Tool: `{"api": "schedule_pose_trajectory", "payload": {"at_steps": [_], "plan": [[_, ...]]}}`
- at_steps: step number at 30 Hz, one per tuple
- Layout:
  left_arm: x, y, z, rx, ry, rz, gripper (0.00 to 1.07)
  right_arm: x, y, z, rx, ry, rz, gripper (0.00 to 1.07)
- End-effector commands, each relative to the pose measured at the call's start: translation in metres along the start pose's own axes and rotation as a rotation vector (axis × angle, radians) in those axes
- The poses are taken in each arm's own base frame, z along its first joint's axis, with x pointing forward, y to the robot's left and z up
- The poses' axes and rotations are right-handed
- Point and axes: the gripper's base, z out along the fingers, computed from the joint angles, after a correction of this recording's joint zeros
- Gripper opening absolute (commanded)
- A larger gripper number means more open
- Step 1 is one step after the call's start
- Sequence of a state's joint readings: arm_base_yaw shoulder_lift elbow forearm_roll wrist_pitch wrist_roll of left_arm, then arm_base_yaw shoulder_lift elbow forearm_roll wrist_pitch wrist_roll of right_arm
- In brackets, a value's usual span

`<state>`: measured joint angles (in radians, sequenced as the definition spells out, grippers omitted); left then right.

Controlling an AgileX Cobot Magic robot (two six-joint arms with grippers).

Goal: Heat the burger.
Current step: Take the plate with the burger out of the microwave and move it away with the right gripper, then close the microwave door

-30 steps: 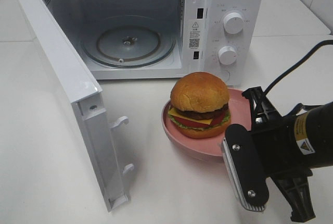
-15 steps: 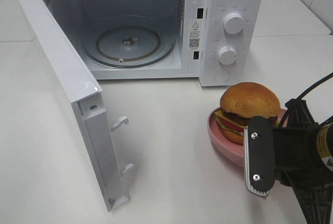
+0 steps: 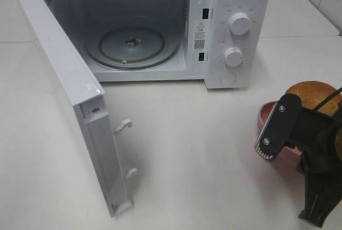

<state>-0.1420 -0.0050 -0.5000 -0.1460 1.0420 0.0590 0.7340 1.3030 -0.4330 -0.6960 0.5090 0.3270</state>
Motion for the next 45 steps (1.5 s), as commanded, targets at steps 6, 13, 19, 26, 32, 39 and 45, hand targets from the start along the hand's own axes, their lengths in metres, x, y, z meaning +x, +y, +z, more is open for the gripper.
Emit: {"api": "schedule_pose_trajectory", "payload": {"at_steps": [6, 13, 19, 26, 32, 39, 45], "plan": [[0.000, 0.000, 0.000, 0.000, -0.014, -0.002, 0.00, -0.003, -0.024, 0.026, 0.045, -0.013, 0.068, 0.00], [0.000, 0.000, 0.000, 0.000, -0.014, -0.002, 0.00, -0.001, -0.026, 0.054, 0.007, 0.087, 0.137, 0.02], [0.000, 0.000, 0.000, 0.000, -0.014, -0.002, 0.00, -0.022, -0.031, 0.055, -0.010, 0.005, 0.237, 0.07], [0.000, 0.000, 0.000, 0.000, -0.014, -0.002, 0.00, -0.035, -0.036, 0.051, -0.032, -0.037, 0.419, 0.40], [0.000, 0.000, 0.000, 0.000, -0.014, -0.002, 0.00, -0.035, -0.033, 0.045, -0.074, -0.034, 0.557, 0.60], [0.000, 0.000, 0.000, 0.000, -0.014, -0.002, 0.00, -0.035, -0.038, 0.020, -0.112, -0.092, 0.708, 0.63], [0.000, 0.000, 0.000, 0.000, -0.014, -0.002, 0.00, -0.036, -0.050, -0.003, -0.102, 0.026, 0.740, 0.63]]}}
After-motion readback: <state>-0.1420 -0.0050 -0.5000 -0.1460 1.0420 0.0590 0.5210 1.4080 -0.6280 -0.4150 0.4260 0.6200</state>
